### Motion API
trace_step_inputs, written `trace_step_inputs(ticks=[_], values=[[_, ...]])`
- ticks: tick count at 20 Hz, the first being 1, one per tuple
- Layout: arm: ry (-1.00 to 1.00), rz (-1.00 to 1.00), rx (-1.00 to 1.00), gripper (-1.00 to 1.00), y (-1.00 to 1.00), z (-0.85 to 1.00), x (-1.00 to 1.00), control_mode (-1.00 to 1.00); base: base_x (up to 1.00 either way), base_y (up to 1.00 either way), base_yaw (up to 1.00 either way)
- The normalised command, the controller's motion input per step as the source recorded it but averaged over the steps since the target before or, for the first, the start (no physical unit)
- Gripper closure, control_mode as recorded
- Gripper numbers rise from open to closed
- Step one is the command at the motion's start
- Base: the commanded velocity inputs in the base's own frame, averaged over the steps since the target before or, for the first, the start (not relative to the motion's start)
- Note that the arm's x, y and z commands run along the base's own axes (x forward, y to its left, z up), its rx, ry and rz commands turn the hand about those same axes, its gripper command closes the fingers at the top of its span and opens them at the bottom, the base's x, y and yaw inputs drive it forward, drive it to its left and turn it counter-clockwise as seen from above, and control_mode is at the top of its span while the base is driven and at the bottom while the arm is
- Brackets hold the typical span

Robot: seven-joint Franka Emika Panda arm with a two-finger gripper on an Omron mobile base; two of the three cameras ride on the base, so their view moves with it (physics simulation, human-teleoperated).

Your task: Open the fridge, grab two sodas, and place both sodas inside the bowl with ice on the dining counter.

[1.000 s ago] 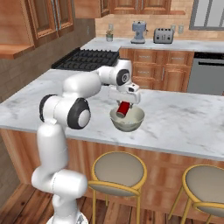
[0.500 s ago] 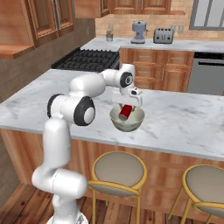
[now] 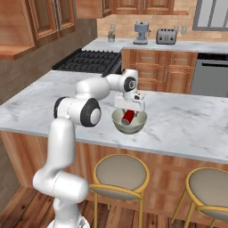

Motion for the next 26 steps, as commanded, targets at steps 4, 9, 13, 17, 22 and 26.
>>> trace_step_inputs(ticks=[4, 9, 13, 17, 22, 26], values=[[0.03, 0.00, 0.01, 1.00, 0.00, -0.23, 0.11, -1.00, 0.00, 0.00, 0.00], [0.03, 0.00, 0.01, 1.00, 0.00, -0.21, 0.09, -1.00, 0.00, 0.00, 0.00], [0.02, 0.00, 0.00, -1.00, 0.00, -0.23, 0.01, -1.00, 0.00, 0.00, 0.00], [0.00, 0.00, 0.02, -1.00, -0.04, -0.09, -0.01, -1.00, 0.00, 0.00, 0.00], [0.00, 0.00, 0.05, -1.00, -0.03, 0.07, -0.11, -1.00, 0.00, 0.00, 0.00], [0.00, 0.00, 0.05, -1.00, -0.08, 0.42, -0.28, -1.00, 0.00, 0.00, 0.00]])
